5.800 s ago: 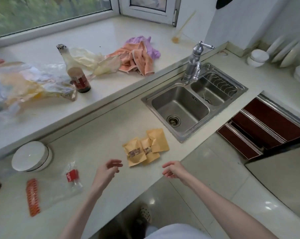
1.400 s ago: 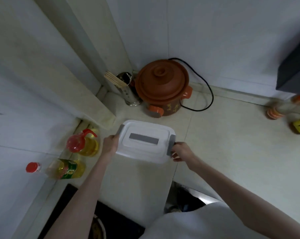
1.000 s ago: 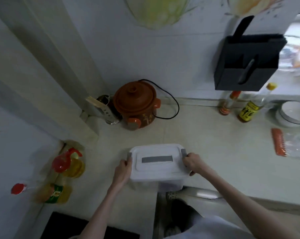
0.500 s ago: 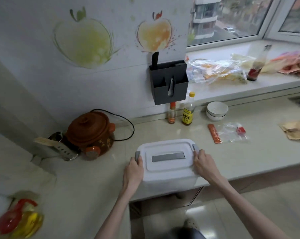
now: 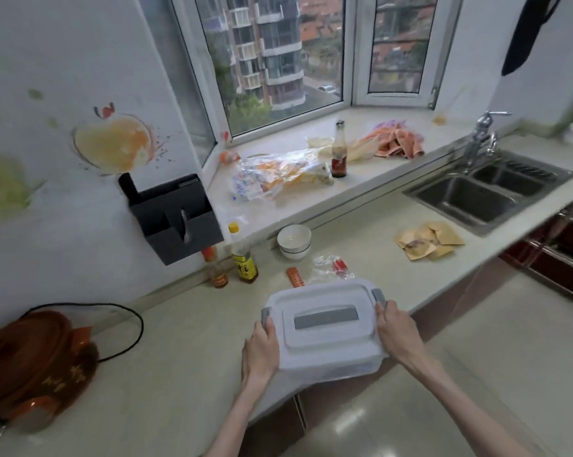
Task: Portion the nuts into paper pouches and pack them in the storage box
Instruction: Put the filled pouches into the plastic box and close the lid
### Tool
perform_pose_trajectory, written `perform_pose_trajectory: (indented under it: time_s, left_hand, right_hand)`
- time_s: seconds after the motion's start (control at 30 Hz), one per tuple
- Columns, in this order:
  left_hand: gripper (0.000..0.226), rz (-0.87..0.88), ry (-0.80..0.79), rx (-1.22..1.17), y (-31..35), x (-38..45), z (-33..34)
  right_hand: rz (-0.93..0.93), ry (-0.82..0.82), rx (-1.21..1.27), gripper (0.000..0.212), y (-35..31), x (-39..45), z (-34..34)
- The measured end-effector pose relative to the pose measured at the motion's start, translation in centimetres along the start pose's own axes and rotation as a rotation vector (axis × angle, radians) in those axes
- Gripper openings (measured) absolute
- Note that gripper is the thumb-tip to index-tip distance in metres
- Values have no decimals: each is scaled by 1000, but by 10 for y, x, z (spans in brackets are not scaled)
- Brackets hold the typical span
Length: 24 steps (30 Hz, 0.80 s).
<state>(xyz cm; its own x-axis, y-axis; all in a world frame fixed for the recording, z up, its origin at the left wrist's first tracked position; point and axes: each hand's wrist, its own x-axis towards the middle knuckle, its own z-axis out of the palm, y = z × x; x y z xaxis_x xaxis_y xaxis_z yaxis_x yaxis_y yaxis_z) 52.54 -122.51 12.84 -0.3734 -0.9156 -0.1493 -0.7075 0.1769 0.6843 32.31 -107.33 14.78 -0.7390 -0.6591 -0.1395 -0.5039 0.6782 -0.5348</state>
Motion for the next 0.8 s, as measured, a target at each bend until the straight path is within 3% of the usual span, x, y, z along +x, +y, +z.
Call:
perform_pose_trajectory:
  time_s: [0.1,0.2,0.4,0.8]
  left_hand:
    - [43,16,-29,-27,49,0,42]
    - [40,44,-49,-48,91,3,80]
    - [55,45,-132,-125,142,-9,151]
    - [45,61,-205,-126,202,13,221]
  right_hand:
    - [45,21,-82,33,49,23,-32]
    - [99,63,18,33,91,44,-61]
    - [142,117,135,41,167,66,-101]
    - [235,163,185,37,242,102,-124]
